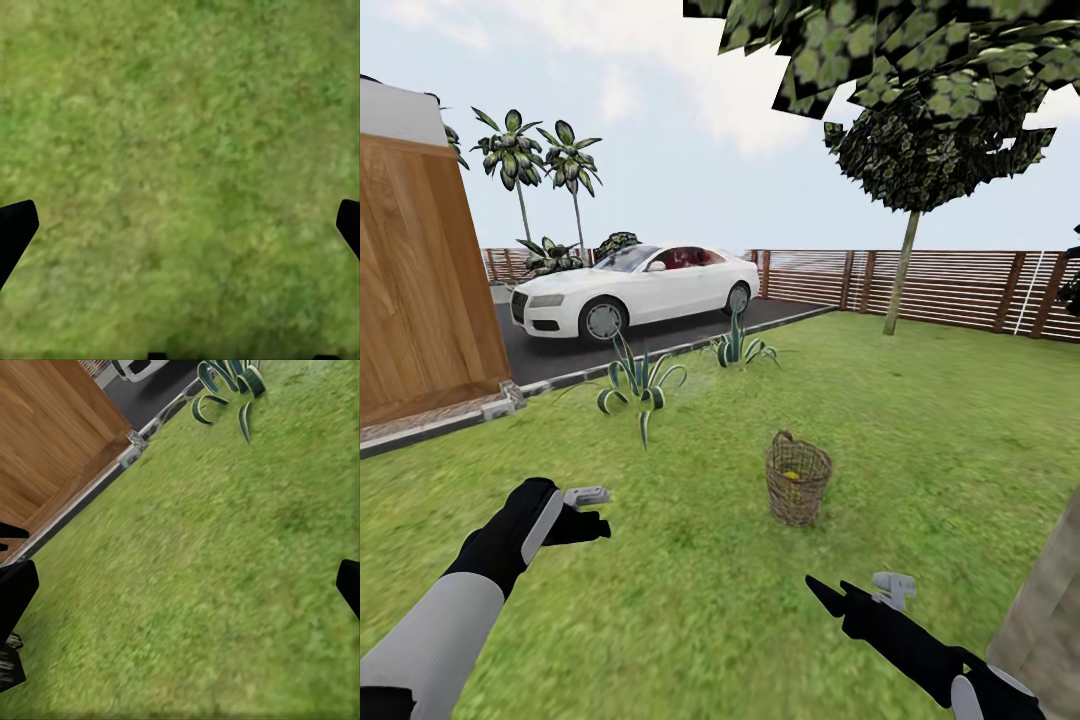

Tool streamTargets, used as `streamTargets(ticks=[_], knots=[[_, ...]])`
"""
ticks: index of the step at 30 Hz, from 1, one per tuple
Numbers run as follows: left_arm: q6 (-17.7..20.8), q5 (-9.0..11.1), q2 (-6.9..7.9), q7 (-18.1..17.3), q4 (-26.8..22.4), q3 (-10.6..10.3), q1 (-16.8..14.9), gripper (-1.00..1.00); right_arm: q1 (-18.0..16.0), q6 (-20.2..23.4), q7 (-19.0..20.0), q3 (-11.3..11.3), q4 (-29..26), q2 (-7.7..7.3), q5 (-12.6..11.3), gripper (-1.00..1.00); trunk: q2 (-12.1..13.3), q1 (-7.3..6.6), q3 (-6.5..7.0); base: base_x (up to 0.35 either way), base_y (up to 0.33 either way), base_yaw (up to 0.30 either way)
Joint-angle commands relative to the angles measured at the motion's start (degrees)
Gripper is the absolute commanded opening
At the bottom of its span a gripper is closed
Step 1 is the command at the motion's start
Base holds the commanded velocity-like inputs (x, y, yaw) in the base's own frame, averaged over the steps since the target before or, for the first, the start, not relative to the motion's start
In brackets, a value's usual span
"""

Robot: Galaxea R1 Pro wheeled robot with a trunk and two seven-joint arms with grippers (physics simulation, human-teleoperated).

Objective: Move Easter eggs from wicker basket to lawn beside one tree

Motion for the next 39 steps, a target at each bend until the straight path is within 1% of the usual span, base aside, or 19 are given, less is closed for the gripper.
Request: streamTargets(ticks=[1,7,18,30,39], knots=[[0.2,0.2,0.05,0.1,0.0,-0.2,0.0,1.0,-0.1,0.4,0.2,-0.1,0.0,0.07,-0.2,1.0,0.4,-0.22,0.1,0.0,0.0,0.0],[0.2,0.1,-0.19,0.1,0.0,-0.2,0.0,1.0,-0.1,0.4,0.1,-0.1,0.0,0.07,-0.2,1.0,2.8,-1.53,1.18,0.0,0.0,0.0],[0.2,0.1,-0.29,0.1,-0.1,-0.2,0.0,1.0,-0.1,0.4,0.3,-0.1,0.0,0.06,-0.3,1.0,2.8,-1.53,1.18,0.022,0.005,0.0],[0.2,0.1,-0.25,0.1,0.0,-0.2,0.0,1.0,-0.1,0.3,0.3,-0.1,0.0,0.08,-0.3,1.0,2.8,-1.53,1.18,0.272,0.123,-0.015],[0.2,0.1,-0.25,0.1,0.0,-0.2,0.0,1.0,-0.1,0.3,0.2,-0.1,0.0,0.07,-0.3,1.0,2.8,-1.53,1.18,0.292,0.206,-0.228]])
